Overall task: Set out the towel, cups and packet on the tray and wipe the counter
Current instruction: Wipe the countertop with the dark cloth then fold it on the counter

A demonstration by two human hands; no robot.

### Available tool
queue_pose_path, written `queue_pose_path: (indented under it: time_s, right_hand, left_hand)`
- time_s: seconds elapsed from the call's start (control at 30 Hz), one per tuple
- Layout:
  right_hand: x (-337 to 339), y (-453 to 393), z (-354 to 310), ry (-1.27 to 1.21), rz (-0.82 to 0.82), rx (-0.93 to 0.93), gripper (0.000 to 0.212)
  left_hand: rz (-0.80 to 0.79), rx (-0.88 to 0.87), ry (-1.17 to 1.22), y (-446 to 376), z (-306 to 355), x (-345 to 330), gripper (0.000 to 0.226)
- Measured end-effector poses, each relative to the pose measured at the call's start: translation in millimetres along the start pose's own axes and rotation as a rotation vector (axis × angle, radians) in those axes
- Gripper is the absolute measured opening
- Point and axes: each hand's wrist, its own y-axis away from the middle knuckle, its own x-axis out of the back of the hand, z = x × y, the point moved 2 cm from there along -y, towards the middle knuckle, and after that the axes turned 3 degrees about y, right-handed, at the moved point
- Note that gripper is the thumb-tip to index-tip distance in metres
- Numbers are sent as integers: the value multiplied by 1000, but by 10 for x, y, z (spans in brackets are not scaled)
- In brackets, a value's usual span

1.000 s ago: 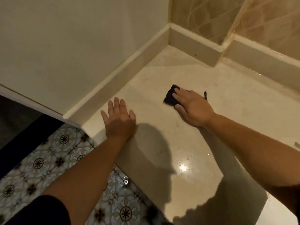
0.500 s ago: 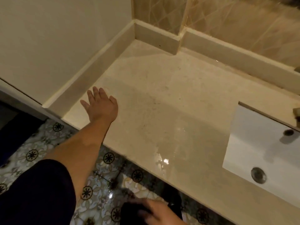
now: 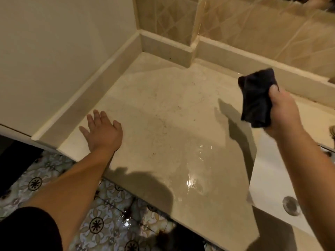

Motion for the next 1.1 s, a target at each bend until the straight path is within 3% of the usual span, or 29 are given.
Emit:
queue_pose_path:
  time_s: [0.1, 0.17, 0.27, 0.37, 0.43, 0.63, 0.9, 1.1]
  right_hand:
    - [-48, -738, 49, 442, 80, 118, 32]
    - [-143, -1120, 211, 725, 31, 219, 39]
    - [-341, -1502, 529, 1093, -190, 418, 38]
    - [-534, -1691, 735, 1299, -382, 592, 41]
    - [-609, -1743, 759, 1360, -410, 678, 38]
    - [-691, -1307, 773, 1396, -426, 687, 40]
    - [-845, 1241, 1312, 1256, -656, 674, 51]
    - [-1006, 2644, 1637, 1081, -622, 608, 61]
  left_hand:
    - [12, -7, -10, -8, -5, -3, 69]
    - [20, -5, -21, -14, -11, -3, 69]
    - [36, 0, -31, -29, -16, -5, 68]
    - [44, -5, -36, -27, -2, -11, 68]
    - [47, -7, -29, -36, 1, -11, 69]
    - [52, -1, -28, -26, 9, -4, 65]
    - [65, 8, 1, -29, 32, -13, 69]
    - [12, 9, -17, -22, 3, -9, 70]
